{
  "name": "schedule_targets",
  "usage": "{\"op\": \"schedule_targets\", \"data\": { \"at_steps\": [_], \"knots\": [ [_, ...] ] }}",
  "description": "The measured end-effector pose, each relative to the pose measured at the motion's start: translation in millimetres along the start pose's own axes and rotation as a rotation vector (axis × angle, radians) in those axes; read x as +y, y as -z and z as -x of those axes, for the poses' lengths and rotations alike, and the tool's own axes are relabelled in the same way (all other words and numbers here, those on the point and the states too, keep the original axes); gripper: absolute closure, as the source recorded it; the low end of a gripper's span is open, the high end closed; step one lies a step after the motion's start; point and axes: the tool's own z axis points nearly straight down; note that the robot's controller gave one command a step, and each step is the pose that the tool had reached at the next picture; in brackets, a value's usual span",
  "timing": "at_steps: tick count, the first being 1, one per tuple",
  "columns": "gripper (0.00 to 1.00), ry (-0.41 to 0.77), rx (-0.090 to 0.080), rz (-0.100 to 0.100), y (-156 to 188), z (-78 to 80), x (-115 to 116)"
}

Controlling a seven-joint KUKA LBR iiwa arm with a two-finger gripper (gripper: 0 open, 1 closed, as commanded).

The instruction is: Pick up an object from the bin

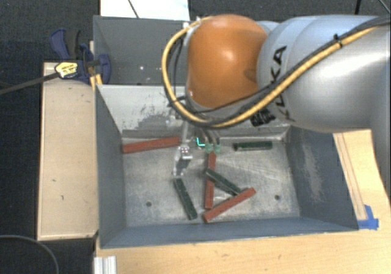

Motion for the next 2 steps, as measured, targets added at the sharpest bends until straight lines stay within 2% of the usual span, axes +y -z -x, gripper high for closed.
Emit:
{"op": "schedule_targets", "data": {
  "at_steps": [1, 2],
  "knots": [
    [0.00, -0.005, -0.008, 0.002, 5, 1.7, -1],
    [0.00, 0.027, -0.013, 0.003, -44, -16.0, -28]
  ]
}}
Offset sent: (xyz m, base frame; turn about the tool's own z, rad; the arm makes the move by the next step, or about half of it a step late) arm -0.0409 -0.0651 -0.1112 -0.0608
